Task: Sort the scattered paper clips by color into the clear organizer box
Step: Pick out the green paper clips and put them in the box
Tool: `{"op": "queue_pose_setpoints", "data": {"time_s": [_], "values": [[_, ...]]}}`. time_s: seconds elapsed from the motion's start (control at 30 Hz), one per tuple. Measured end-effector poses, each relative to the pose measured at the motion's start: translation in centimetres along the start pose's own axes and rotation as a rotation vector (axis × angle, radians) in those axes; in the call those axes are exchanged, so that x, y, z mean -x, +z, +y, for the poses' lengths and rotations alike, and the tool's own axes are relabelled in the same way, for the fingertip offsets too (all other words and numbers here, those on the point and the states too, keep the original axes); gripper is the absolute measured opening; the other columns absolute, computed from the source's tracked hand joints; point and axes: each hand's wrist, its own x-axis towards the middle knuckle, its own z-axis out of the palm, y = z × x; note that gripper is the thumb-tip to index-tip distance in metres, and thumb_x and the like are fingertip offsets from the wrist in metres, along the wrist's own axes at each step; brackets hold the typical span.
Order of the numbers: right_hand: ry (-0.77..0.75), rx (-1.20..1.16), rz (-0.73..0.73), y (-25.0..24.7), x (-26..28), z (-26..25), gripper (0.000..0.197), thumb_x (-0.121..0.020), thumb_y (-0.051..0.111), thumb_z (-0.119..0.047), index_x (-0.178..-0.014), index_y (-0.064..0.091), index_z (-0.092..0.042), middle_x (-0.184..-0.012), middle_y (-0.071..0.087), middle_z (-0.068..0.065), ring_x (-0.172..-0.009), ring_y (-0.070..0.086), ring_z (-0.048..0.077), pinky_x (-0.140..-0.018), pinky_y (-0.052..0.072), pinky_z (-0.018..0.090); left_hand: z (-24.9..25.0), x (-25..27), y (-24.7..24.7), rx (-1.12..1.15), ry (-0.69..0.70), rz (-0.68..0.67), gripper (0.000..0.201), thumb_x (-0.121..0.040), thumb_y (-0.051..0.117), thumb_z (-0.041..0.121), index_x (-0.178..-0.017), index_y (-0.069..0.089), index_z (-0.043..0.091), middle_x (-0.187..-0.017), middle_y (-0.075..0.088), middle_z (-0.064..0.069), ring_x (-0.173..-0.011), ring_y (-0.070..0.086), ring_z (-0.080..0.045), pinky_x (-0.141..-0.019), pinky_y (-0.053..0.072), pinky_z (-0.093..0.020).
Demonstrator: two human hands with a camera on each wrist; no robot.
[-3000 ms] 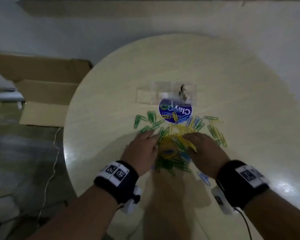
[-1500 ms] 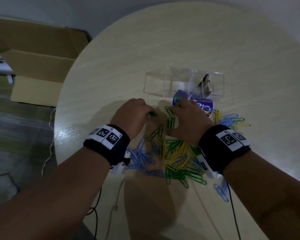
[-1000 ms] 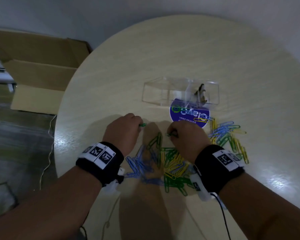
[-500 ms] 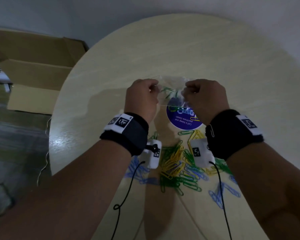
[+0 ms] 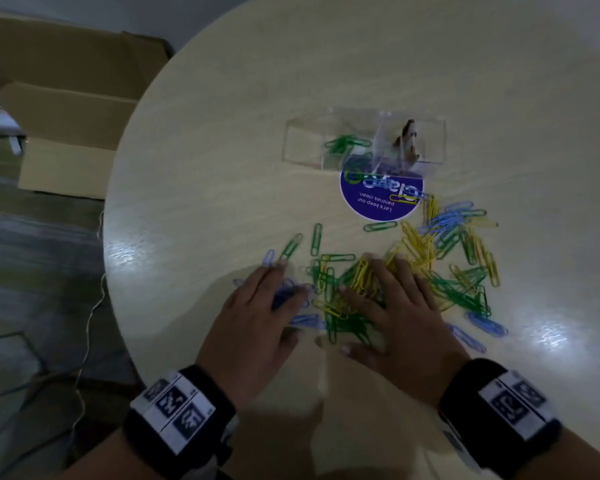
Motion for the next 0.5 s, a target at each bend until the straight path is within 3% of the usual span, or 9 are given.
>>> {"op": "queue_pose_setpoints", "data": {"time_s": [0.13, 0.23, 0.3, 0.37, 0.43, 0.5], "values": [[-0.008, 0.002, -0.035, 0.2, 2.4, 0.3, 0.071, -0.074, 0.029, -0.087, -0.139, 0.018, -0.060, -0.161, -0.001, -0.001, -0.145, -0.013, 0.037, -0.115, 0.010, 0.061, -1.0, 0.8, 0.2, 0.017, -0.028, 0.016, 0.056, -0.088, 0.053, 0.054, -0.141, 0.036, 0.047, -0.158, 0.024, -0.007, -0.146, 0.018, -0.032, -0.113, 0.030, -0.048], [-0.031, -0.047, 0.066, -0.6, 3.0, 1.0, 0.059, -0.079, 0.034, -0.081, -0.131, 0.042, -0.055, -0.159, 0.016, -0.005, -0.147, 0.001, 0.037, -0.113, 0.013, 0.062, -1.7, 0.1, -0.1, 0.044, -0.023, 0.108, 0.045, -0.089, 0.052, 0.053, -0.133, 0.048, 0.046, -0.154, 0.034, -0.005, -0.142, 0.026, -0.032, -0.110, 0.031, -0.048], [-0.079, -0.121, 0.227, -1.9, 1.7, 2.0, 0.043, -0.084, 0.049, -0.064, -0.120, 0.060, -0.043, -0.150, 0.039, -0.002, -0.141, 0.025, 0.037, -0.112, 0.023, 0.055, -2.1, -1.0, -0.9, 0.121, -0.051, 0.196, 0.035, -0.090, 0.052, 0.046, -0.124, 0.058, 0.041, -0.142, 0.050, 0.000, -0.132, 0.042, -0.028, -0.104, 0.038, -0.045], [-0.106, -0.179, 0.413, -3.3, -1.1, 3.2, 0.028, -0.084, 0.062, -0.034, -0.110, 0.070, -0.026, -0.123, 0.065, 0.003, -0.117, 0.054, 0.034, -0.101, 0.038, 0.043, -2.3, -2.6, -1.8, 0.165, -0.118, 0.265, 0.027, -0.090, 0.050, 0.040, -0.111, 0.066, 0.033, -0.115, 0.066, 0.002, -0.105, 0.058, -0.028, -0.088, 0.047, -0.042], [-0.067, -0.174, 0.490, -4.5, -4.4, 3.9, 0.024, -0.079, 0.068, -0.014, -0.102, 0.073, -0.016, -0.101, 0.072, 0.007, -0.094, 0.062, 0.033, -0.087, 0.041, 0.037, -2.4, -4.9, -2.8, 0.119, -0.229, 0.290, 0.025, -0.090, 0.050, 0.041, -0.098, 0.068, 0.025, -0.093, 0.066, -0.003, -0.087, 0.059, -0.033, -0.075, 0.049, -0.041], [-0.015, -0.123, 0.416, -5.3, -7.2, 4.1, 0.025, -0.076, 0.071, -0.011, -0.101, 0.072, -0.013, -0.099, 0.071, 0.011, -0.092, 0.061, 0.033, -0.088, 0.039, 0.036, -2.4, -7.0, -3.5, 0.080, -0.349, 0.244, 0.026, -0.089, 0.057, 0.044, -0.094, 0.066, 0.020, -0.092, 0.062, -0.007, -0.086, 0.059, -0.035, -0.074, 0.048, -0.041]]}}
